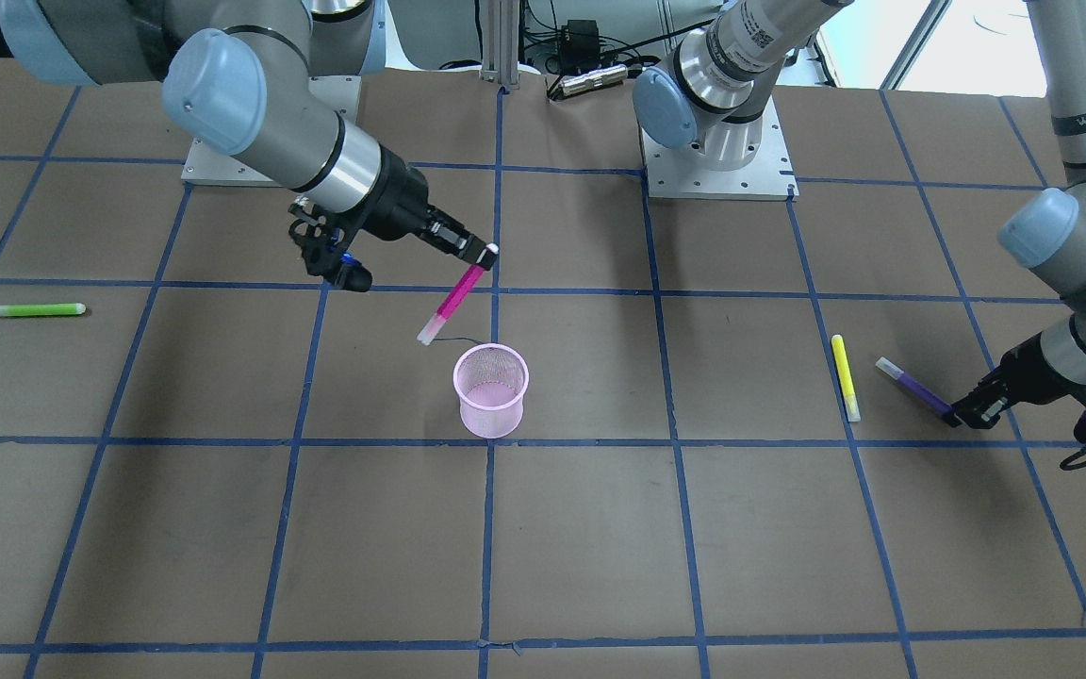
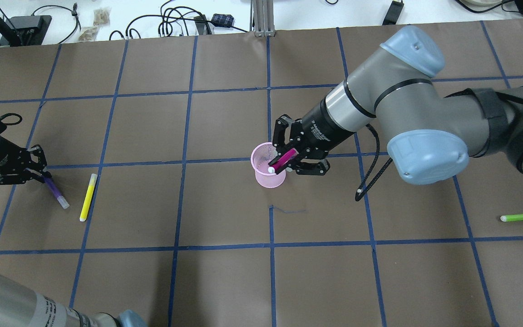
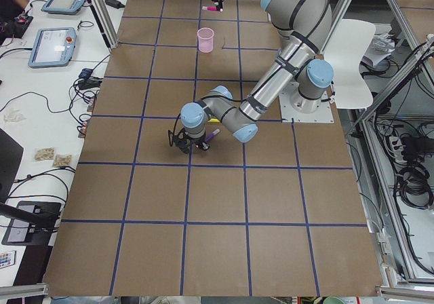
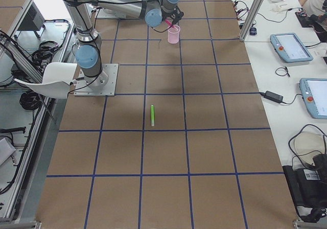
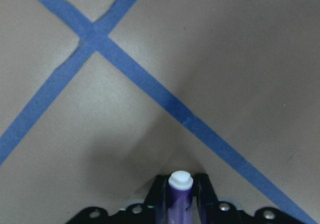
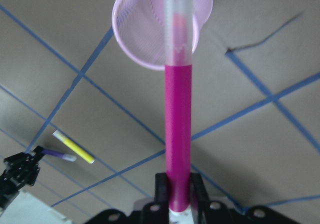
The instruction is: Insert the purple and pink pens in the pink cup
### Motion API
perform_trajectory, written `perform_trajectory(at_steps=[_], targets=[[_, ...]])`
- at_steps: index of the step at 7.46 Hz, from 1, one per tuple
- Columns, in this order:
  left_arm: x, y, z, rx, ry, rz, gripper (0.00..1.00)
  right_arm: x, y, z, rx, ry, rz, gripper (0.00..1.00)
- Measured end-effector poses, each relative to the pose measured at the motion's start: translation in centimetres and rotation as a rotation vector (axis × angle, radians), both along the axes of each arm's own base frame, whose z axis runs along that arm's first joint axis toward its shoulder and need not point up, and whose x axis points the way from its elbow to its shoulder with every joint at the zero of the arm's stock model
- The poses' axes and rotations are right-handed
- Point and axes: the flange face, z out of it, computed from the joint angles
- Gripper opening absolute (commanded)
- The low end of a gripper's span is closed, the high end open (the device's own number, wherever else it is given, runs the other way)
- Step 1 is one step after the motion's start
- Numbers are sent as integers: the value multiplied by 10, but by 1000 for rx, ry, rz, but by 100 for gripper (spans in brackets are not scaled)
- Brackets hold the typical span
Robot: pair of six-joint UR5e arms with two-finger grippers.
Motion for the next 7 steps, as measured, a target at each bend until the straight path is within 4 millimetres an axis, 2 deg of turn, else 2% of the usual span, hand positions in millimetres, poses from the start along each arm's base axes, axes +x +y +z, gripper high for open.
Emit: perform_trajectory(at_steps=[1, 2, 3, 5, 7], targets=[[-1, -3, 10, -13, -12, -5, 0, 17, 5, 4, 89, -86, -65, 0], [-4, -6, 22, -28, -26, -13, 0, 25, 4, 4, 154, -143, -101, 0], [-9, -12, 43, -51, -45, -27, 0, 27, -5, -3, 195, -168, -123, 0], [-33, -34, 104, -105, -90, -82, 0, 21, -38, -22, 249, -172, -172, 0], [-73, -53, 159, -166, -131, -153, 0, 9, -63, -45, 300, -168, -218, 0]])
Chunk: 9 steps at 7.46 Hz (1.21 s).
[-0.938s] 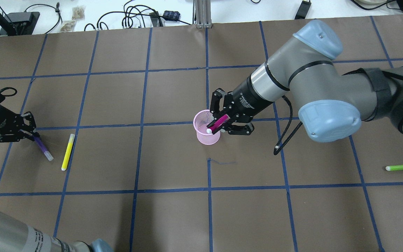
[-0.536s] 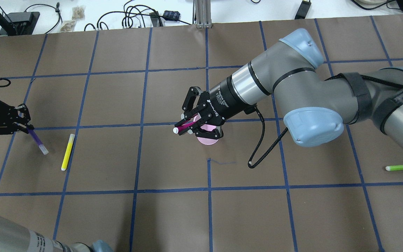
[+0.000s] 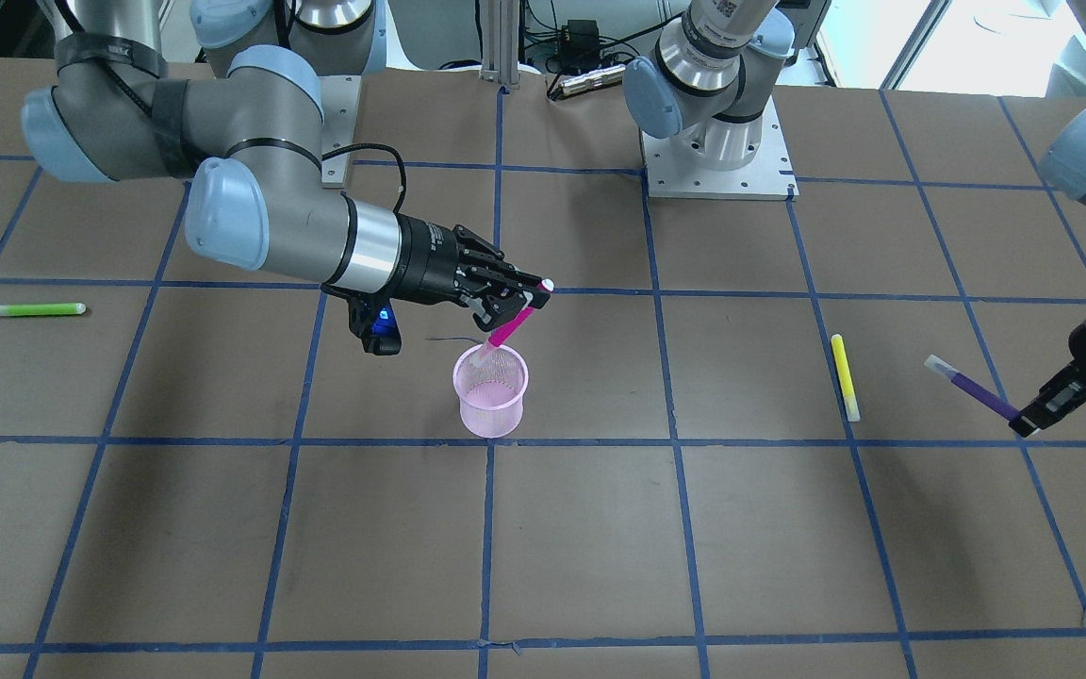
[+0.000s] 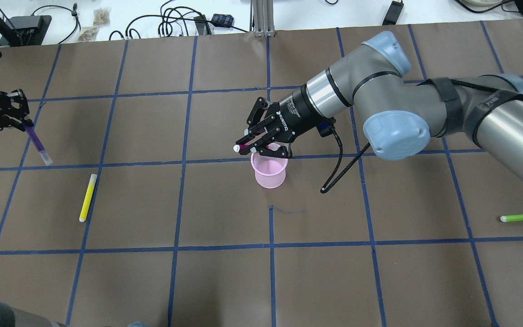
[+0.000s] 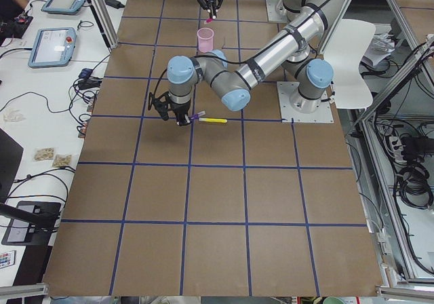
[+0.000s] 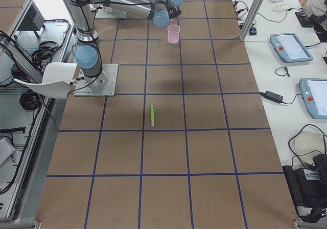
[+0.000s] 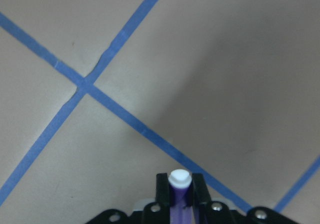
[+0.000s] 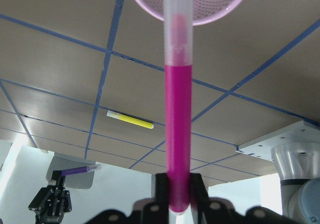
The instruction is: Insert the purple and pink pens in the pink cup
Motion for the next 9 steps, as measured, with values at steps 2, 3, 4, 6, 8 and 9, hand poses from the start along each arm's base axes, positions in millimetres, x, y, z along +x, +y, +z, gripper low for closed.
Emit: perform_trajectory(at_steps=[2, 3, 4, 6, 8, 9], targets=[[-44, -11, 27, -35, -47, -69, 0, -2, -8, -20, 44, -7, -12, 0], [-66, -16, 31, -40, -87, -102, 0, -1, -11, -27, 68, -27, -20, 0], [-86, -21, 34, -51, -123, -131, 0, 0, -14, -34, 86, -41, -25, 0], [-113, -25, 34, -54, -176, -156, 0, 0, -16, -46, 106, -49, -27, 6], [-130, -28, 31, -52, -183, -152, 0, -8, -22, -59, 122, -45, -38, 46], [-136, -28, 30, -52, -182, -151, 0, -14, -26, -63, 127, -38, -47, 57]])
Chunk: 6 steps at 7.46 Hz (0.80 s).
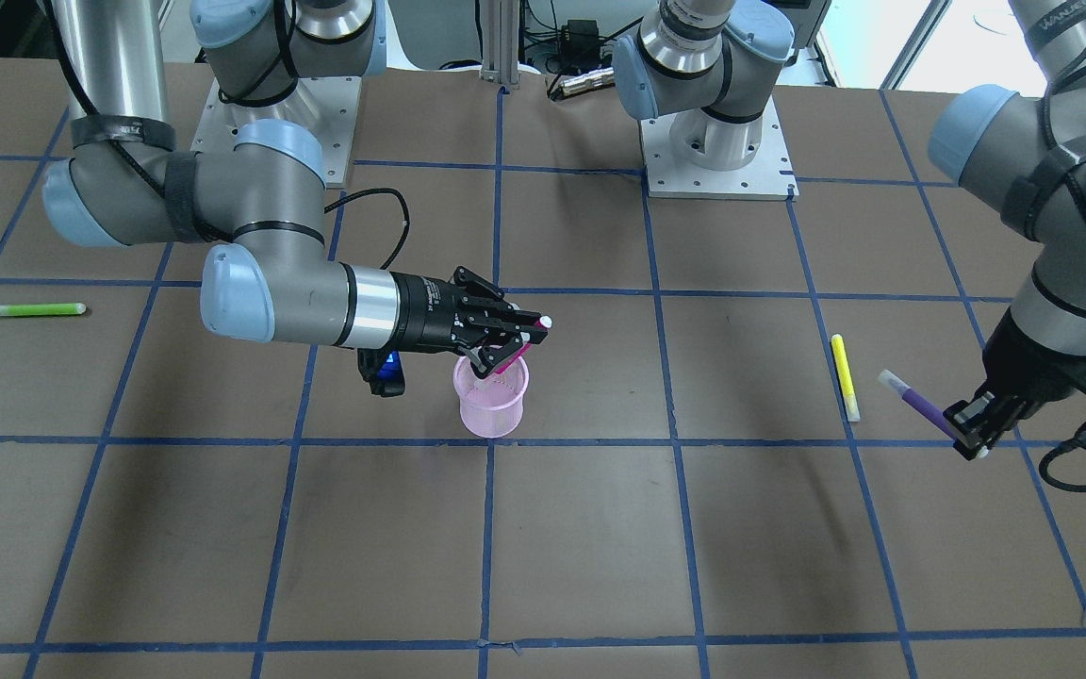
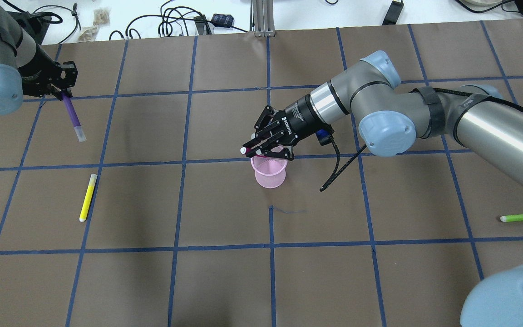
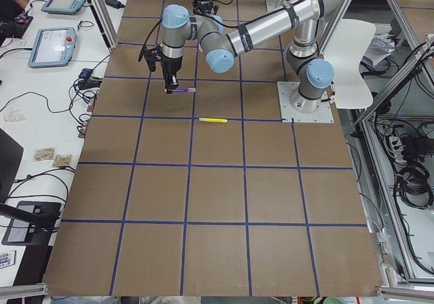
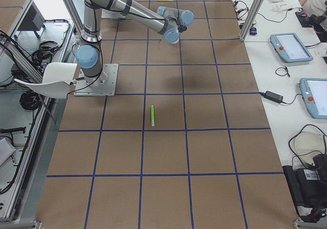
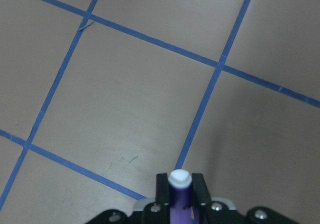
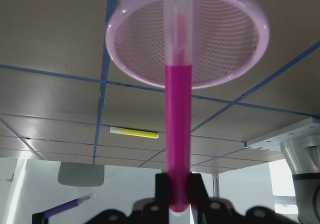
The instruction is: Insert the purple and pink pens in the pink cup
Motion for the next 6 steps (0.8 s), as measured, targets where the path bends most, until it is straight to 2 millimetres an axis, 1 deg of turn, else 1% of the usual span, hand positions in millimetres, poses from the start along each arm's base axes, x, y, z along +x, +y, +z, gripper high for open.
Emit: perform_trajectory(at_steps=[1, 2, 3, 4, 5, 6], targets=[[-3, -2, 0, -8, -2, 0, 0, -5, -3, -2, 1, 5, -7, 81], [-5, -5, 0, -27, -6, 0, 0, -9, -6, -1, -7, 13, -13, 100], [-9, -8, 1, -46, -10, -2, 0, -15, -11, 1, -31, 26, -19, 100], [-19, -10, 6, -67, -12, -5, 0, -22, -19, 9, -82, 40, -29, 100], [-42, -11, 11, -86, -11, 4, 0, -38, -33, 20, -161, 84, -42, 100], [-79, -11, 14, -104, -24, 18, 0, -60, -49, 37, -272, 158, -38, 100]])
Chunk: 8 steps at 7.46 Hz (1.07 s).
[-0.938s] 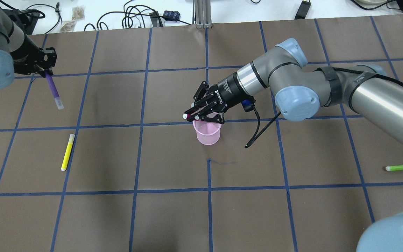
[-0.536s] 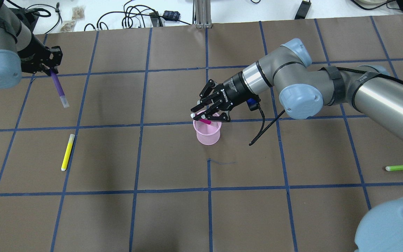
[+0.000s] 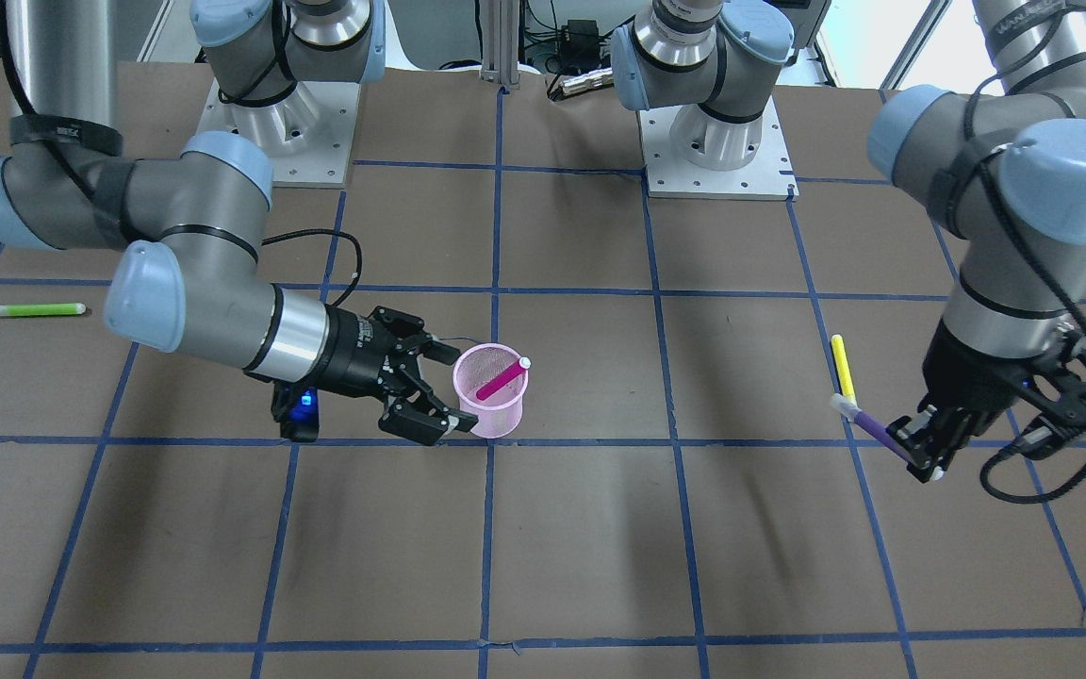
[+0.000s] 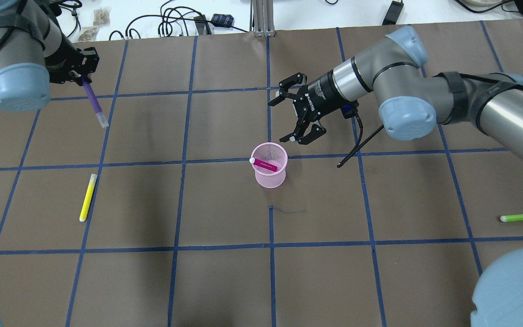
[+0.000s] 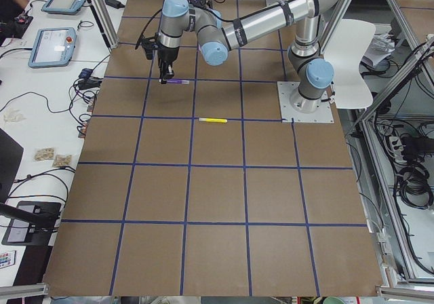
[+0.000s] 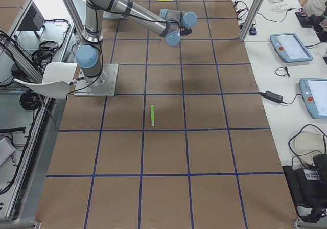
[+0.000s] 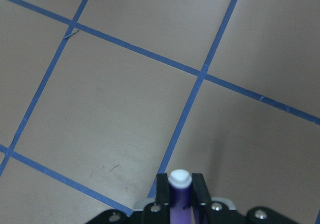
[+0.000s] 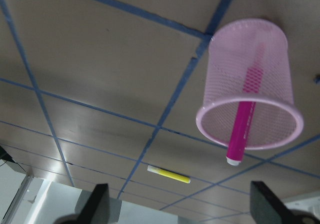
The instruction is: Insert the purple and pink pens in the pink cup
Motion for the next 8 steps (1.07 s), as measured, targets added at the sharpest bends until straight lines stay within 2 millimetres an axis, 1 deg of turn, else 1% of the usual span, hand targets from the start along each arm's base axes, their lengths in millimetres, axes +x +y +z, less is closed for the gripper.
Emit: perform_trajectory(at_steps=[1, 2, 3, 4, 5, 6, 7, 8], targets=[[-45, 1, 0, -34, -25, 5, 0, -23, -13, 18, -107, 91, 37, 100], [-90, 4, 0, -80, -29, 10, 0, -48, -20, 33, -190, 211, 109, 100], [-134, 12, -1, -117, -10, 24, 0, -80, -24, 51, -249, 342, 210, 100], [-176, 23, -2, -142, 2, 43, 0, -115, -24, 72, -271, 455, 317, 100], [-214, 35, -5, -163, 5, 66, 0, -147, -17, 102, -278, 567, 446, 100], [-249, 49, -8, -187, 10, 88, 0, -165, -2, 136, -284, 673, 575, 100], [-281, 65, -12, -214, 7, 103, 0, -168, 16, 168, -295, 745, 667, 100], [-311, 81, -19, -236, -3, 112, 0, -155, 29, 187, -318, 785, 745, 100]])
